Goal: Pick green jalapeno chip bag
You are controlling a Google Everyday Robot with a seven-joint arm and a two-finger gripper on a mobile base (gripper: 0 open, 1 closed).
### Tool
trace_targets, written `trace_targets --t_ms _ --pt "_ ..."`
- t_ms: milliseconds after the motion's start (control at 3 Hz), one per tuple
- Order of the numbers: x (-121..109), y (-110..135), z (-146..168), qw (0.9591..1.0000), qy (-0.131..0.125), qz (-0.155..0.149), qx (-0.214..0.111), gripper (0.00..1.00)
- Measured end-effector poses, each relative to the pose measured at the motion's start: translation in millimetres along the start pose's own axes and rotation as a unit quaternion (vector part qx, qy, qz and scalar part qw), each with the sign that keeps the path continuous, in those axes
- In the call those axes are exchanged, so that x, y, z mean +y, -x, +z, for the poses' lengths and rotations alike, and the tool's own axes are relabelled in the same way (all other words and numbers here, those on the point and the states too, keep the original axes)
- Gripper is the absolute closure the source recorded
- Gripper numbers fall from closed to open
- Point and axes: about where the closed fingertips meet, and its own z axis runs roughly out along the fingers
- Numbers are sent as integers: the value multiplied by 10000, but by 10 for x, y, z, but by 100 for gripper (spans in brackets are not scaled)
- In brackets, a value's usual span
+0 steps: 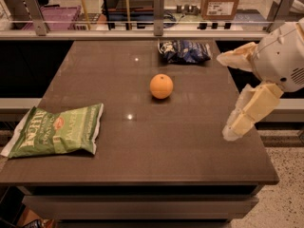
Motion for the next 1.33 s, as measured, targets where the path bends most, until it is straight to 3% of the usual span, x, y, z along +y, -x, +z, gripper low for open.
trace_targets --t_ms 333,667,1333 --pt "149 82 153 9988 17 171 -462 0" --pt "203 89 286 9963 -196 415 -722 0" --pt "98 155 618 9915 -442 448 -1138 0"
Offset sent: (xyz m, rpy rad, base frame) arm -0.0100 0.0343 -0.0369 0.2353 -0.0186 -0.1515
